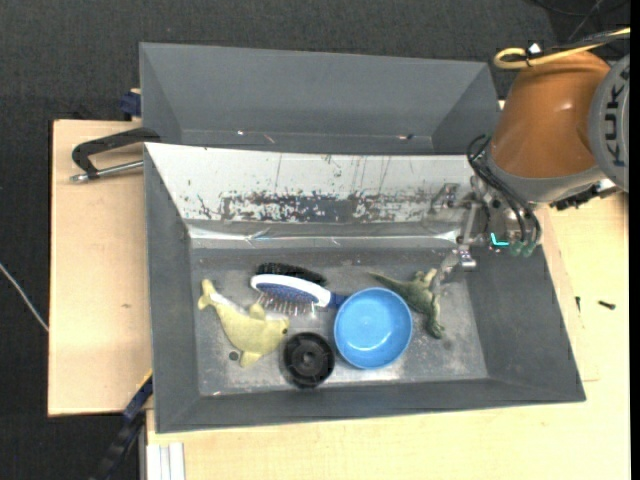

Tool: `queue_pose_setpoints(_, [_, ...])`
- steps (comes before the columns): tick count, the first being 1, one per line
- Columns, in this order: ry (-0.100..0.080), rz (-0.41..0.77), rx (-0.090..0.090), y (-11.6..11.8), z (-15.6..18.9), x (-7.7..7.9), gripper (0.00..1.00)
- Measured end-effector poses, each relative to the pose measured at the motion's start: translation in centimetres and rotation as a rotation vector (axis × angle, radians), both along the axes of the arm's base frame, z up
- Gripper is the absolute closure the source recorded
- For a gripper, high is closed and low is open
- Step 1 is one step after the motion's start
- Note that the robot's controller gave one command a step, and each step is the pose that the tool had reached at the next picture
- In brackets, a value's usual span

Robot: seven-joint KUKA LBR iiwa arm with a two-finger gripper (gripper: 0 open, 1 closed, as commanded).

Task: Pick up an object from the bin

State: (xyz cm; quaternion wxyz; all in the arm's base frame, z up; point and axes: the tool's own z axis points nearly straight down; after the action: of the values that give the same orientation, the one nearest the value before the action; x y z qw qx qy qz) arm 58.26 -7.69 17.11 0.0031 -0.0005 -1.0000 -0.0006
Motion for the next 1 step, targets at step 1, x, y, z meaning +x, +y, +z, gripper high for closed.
queue_pose_setpoints(1, [0.001, -0.006, 0.007, 0.83, -9.62, 1.21, 0.00])
